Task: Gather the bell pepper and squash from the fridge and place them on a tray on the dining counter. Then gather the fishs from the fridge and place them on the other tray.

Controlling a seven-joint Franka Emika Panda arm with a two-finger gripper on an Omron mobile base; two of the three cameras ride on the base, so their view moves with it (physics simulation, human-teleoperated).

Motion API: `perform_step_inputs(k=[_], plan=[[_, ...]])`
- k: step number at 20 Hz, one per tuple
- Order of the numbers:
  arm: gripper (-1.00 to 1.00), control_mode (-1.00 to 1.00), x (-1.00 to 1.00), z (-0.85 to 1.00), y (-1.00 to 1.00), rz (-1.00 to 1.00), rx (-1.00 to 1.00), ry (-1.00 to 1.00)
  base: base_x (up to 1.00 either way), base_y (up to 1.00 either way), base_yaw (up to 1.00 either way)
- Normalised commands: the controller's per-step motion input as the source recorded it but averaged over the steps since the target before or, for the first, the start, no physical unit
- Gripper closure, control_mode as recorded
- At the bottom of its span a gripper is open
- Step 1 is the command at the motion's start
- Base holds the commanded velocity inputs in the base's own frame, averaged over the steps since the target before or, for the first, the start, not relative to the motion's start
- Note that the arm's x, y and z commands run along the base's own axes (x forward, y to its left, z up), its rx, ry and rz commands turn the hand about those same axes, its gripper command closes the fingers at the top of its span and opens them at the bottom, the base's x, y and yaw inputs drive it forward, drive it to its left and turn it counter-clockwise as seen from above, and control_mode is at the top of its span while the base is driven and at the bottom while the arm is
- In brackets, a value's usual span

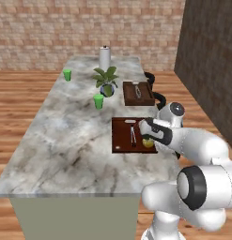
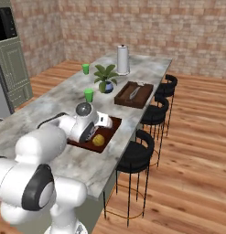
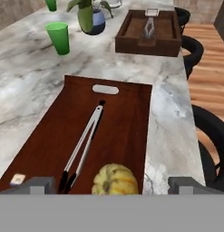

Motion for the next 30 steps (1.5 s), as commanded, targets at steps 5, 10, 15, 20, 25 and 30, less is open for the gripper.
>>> perform_step_inputs(k=[5,10,15,20,25,30], plan=[[-1.0,-1.0,-0.84,0.86,-0.09,0.01,-0.05,-0.06,0.0,0.0,0.0],[-1.0,-1.0,-0.88,0.74,-0.02,0.01,-0.04,-0.02,0.0,0.0,0.0],[-1.0,-1.0,-0.98,0.72,0.0,0.0,0.03,-0.09,0.0,0.0,0.0],[-1.0,-1.0,-0.86,0.45,0.0,0.0,0.08,-0.14,0.0,0.0,0.0],[-1.0,-1.0,-0.65,0.77,0.0,0.0,0.04,-0.03,0.0,0.0,0.0],[-1.0,-1.0,-0.68,0.72,0.0,0.0,0.0,0.0,0.0,0.0,0.0]])
